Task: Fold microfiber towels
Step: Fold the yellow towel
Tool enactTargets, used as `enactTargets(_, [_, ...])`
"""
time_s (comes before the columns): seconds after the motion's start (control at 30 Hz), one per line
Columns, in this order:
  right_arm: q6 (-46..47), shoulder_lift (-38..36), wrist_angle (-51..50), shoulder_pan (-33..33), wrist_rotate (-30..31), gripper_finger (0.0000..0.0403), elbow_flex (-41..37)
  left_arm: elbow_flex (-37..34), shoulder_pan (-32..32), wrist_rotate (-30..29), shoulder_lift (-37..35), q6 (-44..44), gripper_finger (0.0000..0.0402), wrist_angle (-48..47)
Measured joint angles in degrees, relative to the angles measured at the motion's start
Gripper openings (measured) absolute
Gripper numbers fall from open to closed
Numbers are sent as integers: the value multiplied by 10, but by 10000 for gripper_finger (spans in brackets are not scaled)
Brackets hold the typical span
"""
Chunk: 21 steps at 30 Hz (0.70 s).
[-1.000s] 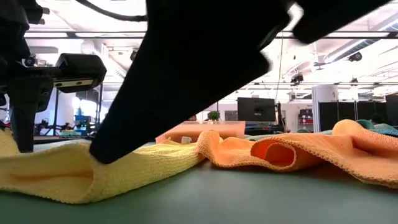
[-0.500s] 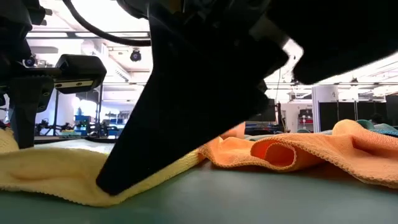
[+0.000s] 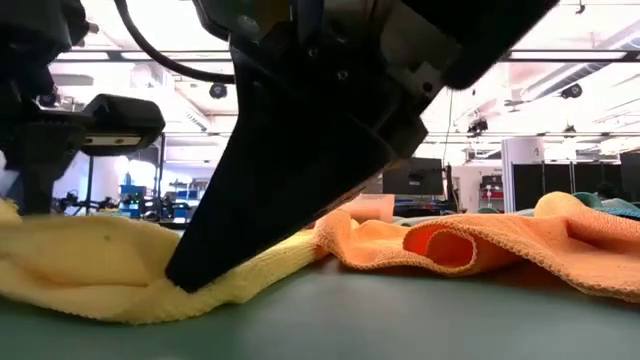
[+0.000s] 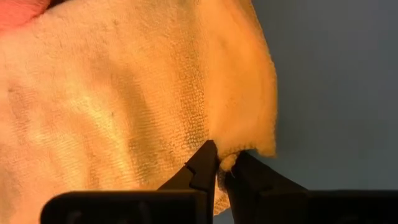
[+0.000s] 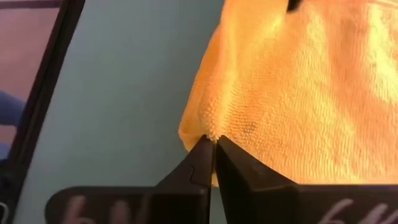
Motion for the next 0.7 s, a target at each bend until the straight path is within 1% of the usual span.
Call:
enactTargets(0.07, [20,-1,-2,6,1,9,5,4,0,9,-12,-11,13,-11])
enactTargets(0.17, [43,-1,0,16,2,9,23,10,0,50,-34,-15,13,-27])
enactTargets(0.23, [58,-1,0,21,3,9,39,14,0,63,-48,-25,13,-36])
enactTargets(0.37, [90,-1,-11,31,52,9,72,28,-1,71,-66,-30,13,-96])
enactTargets(0.57, [157,-1,-129,36,110,8,125,54,-1,74,-82,-42,13,-152])
enactTargets(0.7, [189,-1,-235,36,141,8,169,60,6,45,-98,-42,13,-162])
